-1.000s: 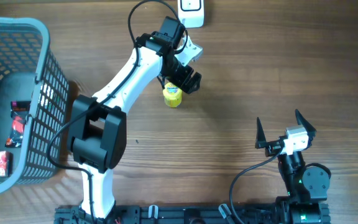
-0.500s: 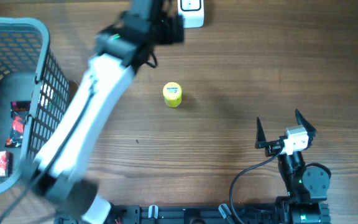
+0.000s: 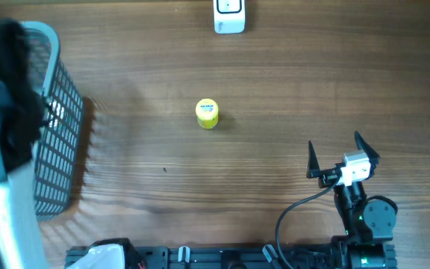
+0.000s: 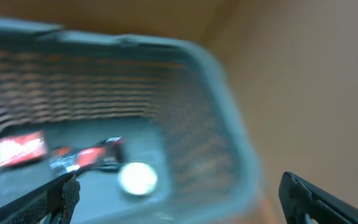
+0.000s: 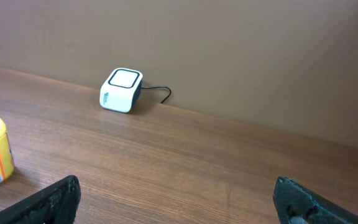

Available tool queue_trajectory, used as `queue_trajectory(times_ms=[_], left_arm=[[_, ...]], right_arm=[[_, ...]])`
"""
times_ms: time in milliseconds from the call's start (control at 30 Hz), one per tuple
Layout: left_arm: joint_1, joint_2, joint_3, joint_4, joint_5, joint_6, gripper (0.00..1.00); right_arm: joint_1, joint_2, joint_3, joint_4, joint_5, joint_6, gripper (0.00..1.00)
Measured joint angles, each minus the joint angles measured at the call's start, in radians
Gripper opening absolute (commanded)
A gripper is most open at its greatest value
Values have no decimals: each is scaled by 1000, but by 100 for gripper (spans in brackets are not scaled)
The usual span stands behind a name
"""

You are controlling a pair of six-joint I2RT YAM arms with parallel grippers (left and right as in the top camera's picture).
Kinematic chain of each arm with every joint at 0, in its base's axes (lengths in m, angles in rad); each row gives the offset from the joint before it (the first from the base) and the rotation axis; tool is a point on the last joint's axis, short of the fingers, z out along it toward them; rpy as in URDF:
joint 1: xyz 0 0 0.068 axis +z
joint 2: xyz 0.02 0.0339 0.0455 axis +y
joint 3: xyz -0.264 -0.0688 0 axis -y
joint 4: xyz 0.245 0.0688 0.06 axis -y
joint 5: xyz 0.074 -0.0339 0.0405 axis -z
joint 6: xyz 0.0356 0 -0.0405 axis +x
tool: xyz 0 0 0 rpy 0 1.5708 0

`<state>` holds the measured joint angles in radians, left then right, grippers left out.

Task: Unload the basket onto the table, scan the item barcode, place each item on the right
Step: 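Release the container and move the left gripper back to the basket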

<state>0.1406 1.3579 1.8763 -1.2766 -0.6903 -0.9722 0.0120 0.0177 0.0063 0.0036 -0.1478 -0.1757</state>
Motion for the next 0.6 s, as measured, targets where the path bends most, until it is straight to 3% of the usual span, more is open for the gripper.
queue_trajectory(times_ms=[200,600], left_arm=[[248,198,-6,-55,207,-69,99],[309,576,-10,-42,400,-113,98]], right_arm=[[0,0,0,0,0,0,100],[0,0,0,0,0,0,100]])
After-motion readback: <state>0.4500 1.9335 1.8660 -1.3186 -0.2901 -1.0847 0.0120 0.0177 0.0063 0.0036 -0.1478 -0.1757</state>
